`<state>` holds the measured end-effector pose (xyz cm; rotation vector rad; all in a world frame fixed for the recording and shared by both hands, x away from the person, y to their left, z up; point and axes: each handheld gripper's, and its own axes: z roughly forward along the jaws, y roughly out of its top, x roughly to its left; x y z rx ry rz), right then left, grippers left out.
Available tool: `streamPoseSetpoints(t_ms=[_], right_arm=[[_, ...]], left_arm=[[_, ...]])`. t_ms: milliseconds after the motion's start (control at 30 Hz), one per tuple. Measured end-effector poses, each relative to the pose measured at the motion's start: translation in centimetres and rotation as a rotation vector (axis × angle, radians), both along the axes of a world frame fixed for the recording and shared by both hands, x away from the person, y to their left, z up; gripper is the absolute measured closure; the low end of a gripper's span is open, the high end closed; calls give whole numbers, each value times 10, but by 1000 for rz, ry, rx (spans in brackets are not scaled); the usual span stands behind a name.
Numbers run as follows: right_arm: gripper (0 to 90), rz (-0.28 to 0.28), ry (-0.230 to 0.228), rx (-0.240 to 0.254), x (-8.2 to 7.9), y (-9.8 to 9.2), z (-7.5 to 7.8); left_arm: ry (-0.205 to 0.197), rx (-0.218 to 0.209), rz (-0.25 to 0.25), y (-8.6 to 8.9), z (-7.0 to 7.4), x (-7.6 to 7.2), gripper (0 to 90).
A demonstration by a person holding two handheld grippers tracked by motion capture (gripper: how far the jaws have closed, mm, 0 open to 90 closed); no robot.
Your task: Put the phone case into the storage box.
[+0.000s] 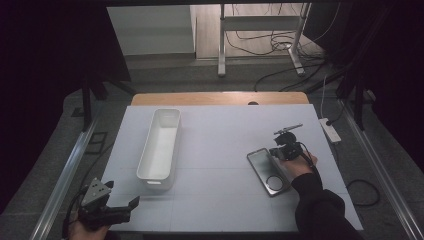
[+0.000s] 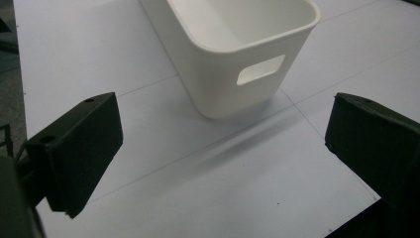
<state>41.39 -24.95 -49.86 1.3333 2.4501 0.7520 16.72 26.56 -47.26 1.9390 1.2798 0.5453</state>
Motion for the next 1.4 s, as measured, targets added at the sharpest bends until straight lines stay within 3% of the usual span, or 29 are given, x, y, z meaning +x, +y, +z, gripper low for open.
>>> streamPoseSetpoints(t_ms=[333, 533, 767, 933, 1067, 1333, 1400], right_arm=[[898, 56, 10, 23, -3, 17, -1], [898, 124, 22, 28, -9, 38, -2], [898, 179, 17, -3, -17, 53, -1], [898, 180, -6, 9, -23, 40, 10], [898, 162, -29, 13, -41, 15, 21], [898, 84, -13, 39, -62, -26, 20], [898, 71, -3, 24, -65, -31, 18]], left_arm=[[0, 2, 0, 0, 0, 0, 22], [0, 1, 0, 0, 0, 0, 22], [-3, 3, 1, 0, 0, -1, 22], [-5, -4, 3, 1, 0, -1, 22], [-6, -7, 6, 1, 0, -2, 22], [-6, -4, 6, 1, 0, -2, 22], [-6, -4, 5, 1, 0, -2, 22]])
